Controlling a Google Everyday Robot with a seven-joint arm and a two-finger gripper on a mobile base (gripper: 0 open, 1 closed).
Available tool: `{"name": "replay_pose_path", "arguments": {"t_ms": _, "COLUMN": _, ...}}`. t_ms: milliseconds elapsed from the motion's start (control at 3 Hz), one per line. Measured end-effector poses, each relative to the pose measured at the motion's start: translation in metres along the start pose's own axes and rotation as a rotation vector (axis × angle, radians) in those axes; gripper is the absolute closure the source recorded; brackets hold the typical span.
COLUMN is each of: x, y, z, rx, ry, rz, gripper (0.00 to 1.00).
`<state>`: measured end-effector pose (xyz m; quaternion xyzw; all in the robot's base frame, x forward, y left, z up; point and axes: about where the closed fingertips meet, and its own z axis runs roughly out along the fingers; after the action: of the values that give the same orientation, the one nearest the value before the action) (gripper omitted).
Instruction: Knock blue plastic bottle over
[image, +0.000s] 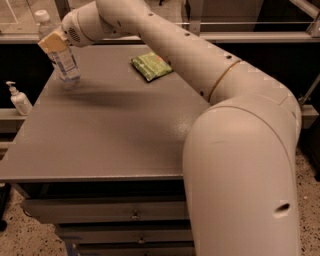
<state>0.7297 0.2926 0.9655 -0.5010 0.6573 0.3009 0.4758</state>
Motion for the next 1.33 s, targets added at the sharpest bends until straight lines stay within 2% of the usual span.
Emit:
{"name": "replay_pose_path", "arguments": {"t_ms": 333, "x": -0.016, "y": -0.001, "z": -0.050, "rx": -0.008, "ry": -0.019, "rz": -0.024, "gripper": 1.00}}
{"name": "replay_pose_path", "arguments": {"t_ms": 667, "x": -0.014, "y": -0.005, "z": -0.119, "rx": -0.013, "ry": 0.026, "rz": -0.050, "gripper": 1.00}}
{"name": "replay_pose_path", "arguments": {"t_ms": 1000, "x": 0.004, "y": -0.008, "z": -0.178, "rx": -0.035, "ry": 0.119, "rz": -0.062, "gripper": 1.00}}
{"name": "replay_pose_path", "arguments": {"t_ms": 1333, "x": 0.022, "y": -0.008, "z": -0.214, "rx": -0.072, "ry": 0.229, "rz": -0.085, "gripper": 1.00}}
